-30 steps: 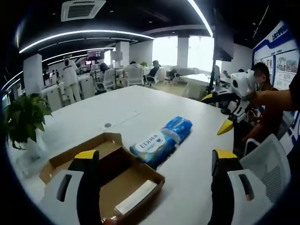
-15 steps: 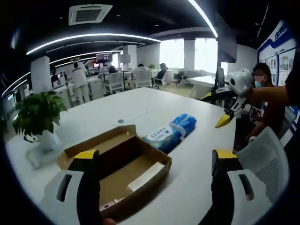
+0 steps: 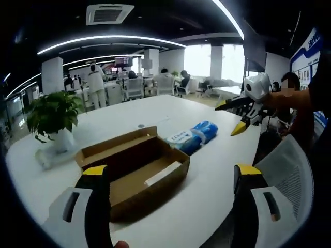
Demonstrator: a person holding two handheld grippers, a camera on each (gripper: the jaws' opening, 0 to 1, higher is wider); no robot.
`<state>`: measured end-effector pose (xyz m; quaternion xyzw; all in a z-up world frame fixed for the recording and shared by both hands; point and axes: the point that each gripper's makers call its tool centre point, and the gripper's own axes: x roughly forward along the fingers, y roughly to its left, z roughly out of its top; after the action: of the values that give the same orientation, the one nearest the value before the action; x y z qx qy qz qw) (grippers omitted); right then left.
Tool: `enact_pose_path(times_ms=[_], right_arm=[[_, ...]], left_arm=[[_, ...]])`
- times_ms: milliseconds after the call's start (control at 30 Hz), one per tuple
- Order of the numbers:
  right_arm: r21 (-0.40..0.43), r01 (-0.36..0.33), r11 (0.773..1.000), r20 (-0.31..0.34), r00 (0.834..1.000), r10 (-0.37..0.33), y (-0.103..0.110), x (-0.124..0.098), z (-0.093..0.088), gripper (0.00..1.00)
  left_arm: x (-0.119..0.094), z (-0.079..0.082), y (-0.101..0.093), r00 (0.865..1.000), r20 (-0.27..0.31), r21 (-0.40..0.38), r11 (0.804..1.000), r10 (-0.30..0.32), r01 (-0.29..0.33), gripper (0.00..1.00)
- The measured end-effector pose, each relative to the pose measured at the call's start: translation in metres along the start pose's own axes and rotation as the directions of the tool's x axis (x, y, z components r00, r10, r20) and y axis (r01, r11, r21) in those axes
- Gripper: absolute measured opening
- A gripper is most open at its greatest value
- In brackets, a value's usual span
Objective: Operate the shoe box by opening the lid, removing the specified soft item, and placing it in the target area until the item is outside and the box remains undamaged.
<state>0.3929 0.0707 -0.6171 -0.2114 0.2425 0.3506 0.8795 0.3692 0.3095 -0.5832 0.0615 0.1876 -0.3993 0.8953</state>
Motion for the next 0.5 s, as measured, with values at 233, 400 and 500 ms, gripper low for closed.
enact_pose_path(times_ms=[233, 400, 500], right_arm=[[-0.062, -0.070, 0.996, -0.004, 0.998, 0.069, 0.007, 0.016, 0.012, 0.74], [-0.098, -0.120, 0.988, -0.018, 0.993, 0.118, 0.012, 0.025, 0.016, 0.71], [-0.115, -0.138, 0.984, -0.024, 0.990, 0.136, 0.011, 0.031, 0.019, 0.70]], left_arm=[[-0.013, -0.012, -0.008, 1.000, 0.009, -0.011, 1.000, 0.014, -0.014, 0.99], [-0.019, -0.020, -0.010, 0.999, 0.021, -0.004, 1.000, 0.031, -0.031, 0.99], [-0.023, -0.021, -0.014, 0.998, 0.052, -0.031, 0.999, 0.038, -0.037, 0.99]])
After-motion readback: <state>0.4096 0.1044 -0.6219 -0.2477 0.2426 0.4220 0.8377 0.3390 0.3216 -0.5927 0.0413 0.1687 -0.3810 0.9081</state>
